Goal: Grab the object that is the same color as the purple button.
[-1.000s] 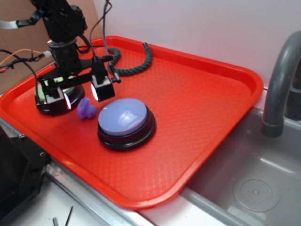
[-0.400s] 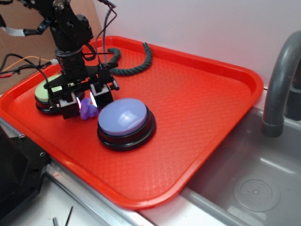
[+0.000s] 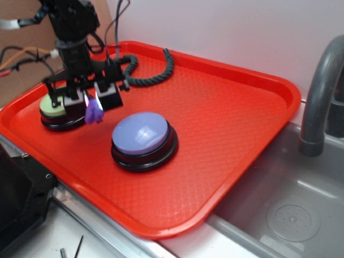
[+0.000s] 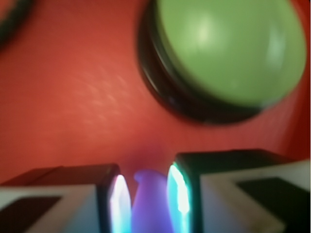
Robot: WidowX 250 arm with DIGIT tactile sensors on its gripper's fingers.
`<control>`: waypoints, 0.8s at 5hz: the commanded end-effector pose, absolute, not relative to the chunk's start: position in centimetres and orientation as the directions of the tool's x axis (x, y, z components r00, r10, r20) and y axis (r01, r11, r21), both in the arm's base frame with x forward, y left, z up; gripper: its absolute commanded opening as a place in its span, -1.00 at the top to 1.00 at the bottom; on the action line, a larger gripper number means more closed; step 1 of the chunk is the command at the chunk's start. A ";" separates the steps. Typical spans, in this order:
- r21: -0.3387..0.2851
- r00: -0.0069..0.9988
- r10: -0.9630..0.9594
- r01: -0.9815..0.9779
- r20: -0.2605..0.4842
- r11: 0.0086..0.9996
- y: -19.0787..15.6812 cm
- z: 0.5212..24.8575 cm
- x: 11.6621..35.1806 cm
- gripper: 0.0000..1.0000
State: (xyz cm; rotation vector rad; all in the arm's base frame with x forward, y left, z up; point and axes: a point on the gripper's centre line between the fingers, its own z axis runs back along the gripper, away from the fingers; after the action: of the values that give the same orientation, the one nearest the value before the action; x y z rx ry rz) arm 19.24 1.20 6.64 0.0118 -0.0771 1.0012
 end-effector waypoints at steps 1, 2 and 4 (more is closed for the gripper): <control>-0.100 0.853 0.520 -0.515 0.039 0.852 -0.2 14.1 21.7 1.00; -0.085 0.954 0.292 -0.286 0.068 0.954 -1.6 17.6 21.5 1.00; -0.135 0.976 0.067 -0.040 0.205 0.990 -1.3 22.6 19.5 1.00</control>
State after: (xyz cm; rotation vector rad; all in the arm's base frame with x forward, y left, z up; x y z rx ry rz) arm 19.55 -1.86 21.13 -0.1297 -0.1453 0.0668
